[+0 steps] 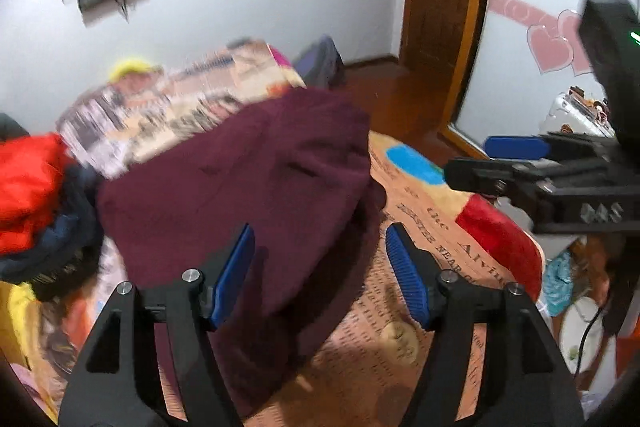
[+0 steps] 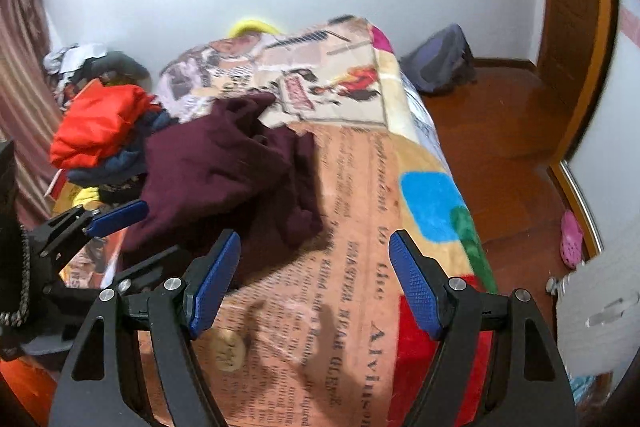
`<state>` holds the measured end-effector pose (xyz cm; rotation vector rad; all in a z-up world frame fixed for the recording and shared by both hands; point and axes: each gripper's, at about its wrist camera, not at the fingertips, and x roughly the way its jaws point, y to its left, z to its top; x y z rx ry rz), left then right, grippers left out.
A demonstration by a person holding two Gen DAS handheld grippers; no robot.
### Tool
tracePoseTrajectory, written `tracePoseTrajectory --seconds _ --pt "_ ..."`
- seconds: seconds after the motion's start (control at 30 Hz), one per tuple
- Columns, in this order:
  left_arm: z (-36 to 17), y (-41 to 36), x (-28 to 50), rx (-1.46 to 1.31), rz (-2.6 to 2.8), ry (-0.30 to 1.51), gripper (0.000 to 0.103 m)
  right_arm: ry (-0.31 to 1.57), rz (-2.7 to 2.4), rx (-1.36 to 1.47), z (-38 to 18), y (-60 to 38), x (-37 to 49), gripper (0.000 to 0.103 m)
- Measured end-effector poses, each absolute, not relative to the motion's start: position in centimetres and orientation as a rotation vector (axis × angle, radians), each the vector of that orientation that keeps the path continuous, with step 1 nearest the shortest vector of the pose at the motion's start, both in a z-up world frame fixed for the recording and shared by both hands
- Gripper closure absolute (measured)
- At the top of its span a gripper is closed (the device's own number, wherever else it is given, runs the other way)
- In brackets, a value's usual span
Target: Fold large clothes
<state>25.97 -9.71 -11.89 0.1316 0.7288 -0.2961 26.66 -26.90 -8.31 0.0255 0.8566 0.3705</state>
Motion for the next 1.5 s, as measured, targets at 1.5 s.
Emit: tracePoseTrajectory --seconds 1.5 --pt "-16.2 3.6 24.7 -0.011 0.052 0.822 0.028 0.934 0.512 -0.082 -11.7 -22.1 33.7 0.021"
